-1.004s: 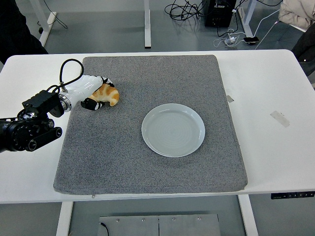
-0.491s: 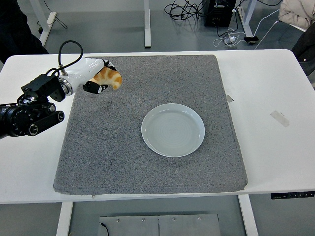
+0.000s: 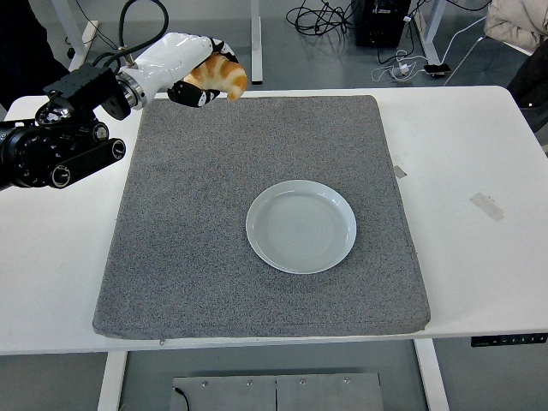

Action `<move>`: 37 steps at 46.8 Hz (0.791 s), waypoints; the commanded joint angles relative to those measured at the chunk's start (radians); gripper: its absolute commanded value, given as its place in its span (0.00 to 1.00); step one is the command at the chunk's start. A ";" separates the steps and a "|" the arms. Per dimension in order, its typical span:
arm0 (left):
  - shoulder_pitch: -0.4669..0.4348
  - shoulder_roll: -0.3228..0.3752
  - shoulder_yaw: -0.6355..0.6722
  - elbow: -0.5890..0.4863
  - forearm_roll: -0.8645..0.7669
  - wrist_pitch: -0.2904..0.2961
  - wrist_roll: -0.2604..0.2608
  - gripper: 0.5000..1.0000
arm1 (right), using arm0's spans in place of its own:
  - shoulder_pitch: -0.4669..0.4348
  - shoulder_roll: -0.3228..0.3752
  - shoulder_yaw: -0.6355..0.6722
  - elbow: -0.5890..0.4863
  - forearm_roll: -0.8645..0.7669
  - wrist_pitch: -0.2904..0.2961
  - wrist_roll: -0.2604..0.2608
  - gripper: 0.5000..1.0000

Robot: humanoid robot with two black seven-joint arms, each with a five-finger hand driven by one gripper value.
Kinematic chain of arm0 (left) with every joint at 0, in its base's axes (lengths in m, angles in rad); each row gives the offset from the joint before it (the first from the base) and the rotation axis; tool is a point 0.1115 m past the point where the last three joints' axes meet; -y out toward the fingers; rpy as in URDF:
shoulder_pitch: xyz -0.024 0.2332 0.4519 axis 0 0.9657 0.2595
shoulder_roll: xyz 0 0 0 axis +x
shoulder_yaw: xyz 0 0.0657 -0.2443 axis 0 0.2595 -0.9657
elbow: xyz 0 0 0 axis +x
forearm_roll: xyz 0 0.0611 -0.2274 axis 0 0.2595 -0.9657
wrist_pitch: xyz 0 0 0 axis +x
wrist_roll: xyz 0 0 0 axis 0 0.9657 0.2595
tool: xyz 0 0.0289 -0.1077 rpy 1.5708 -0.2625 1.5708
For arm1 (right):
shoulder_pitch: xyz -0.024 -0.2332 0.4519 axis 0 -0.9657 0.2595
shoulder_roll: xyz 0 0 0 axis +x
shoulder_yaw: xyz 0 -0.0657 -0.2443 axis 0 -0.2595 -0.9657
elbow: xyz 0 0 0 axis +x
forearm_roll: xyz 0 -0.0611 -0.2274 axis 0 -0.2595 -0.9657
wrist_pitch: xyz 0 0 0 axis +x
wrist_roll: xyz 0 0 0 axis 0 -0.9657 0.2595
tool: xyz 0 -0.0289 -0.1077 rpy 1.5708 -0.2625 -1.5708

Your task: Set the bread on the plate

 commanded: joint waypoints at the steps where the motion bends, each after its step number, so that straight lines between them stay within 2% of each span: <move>1: -0.012 -0.006 0.000 -0.005 0.000 0.000 0.000 0.00 | 0.000 0.000 -0.001 0.000 0.000 0.000 0.000 1.00; 6: -0.017 -0.027 0.000 -0.006 0.002 0.000 0.000 0.00 | 0.000 0.000 0.000 0.000 0.000 0.000 0.000 1.00; 12: -0.015 -0.113 0.002 -0.005 0.003 0.000 0.001 0.00 | 0.000 0.000 0.000 0.000 0.000 0.000 0.000 1.00; 19: -0.014 -0.179 0.003 -0.006 0.005 0.000 0.003 0.00 | 0.000 0.000 0.000 0.000 0.000 0.000 0.000 1.00; 32: -0.008 -0.196 0.005 -0.055 0.012 0.000 0.001 0.00 | 0.000 0.000 -0.001 0.000 0.000 0.000 0.000 1.00; 37: 0.003 -0.233 0.014 -0.077 0.026 0.002 0.003 0.00 | 0.000 0.000 0.000 0.000 0.000 0.000 0.000 1.00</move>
